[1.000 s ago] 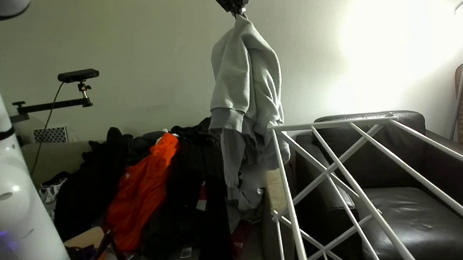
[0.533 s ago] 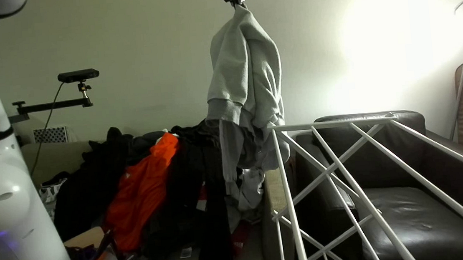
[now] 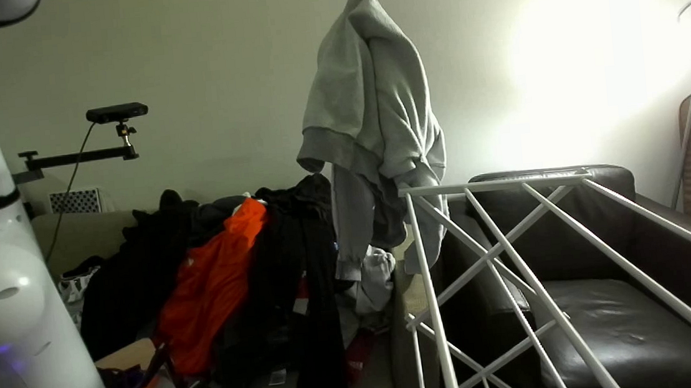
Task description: Put the white jersey on the cloth hanger
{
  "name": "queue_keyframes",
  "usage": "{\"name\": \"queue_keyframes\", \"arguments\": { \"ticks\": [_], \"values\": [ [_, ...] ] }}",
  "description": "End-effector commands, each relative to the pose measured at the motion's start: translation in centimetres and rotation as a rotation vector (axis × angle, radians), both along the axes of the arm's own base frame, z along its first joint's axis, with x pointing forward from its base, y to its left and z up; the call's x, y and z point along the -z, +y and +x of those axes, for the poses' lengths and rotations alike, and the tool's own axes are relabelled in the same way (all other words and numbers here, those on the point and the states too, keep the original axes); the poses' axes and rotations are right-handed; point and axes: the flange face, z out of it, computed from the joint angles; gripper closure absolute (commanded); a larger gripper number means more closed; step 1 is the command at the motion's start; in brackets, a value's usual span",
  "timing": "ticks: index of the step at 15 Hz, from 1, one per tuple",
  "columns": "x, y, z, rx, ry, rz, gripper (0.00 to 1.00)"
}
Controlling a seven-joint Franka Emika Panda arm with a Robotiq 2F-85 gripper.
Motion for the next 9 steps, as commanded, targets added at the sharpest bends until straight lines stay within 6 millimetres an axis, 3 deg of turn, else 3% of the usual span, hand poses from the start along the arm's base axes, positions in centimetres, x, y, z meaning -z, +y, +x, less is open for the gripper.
{"name": "queue_keyframes", "arguments": {
  "ticks": [1, 9],
  "values": [
    [-1.9, -0.5, -1.4, 0.026, -0.028, 0.034, 0.94],
    [-3.3, -1.4, -2.3, 0.039, -0.045, 0.039, 0.94]
  ]
}}
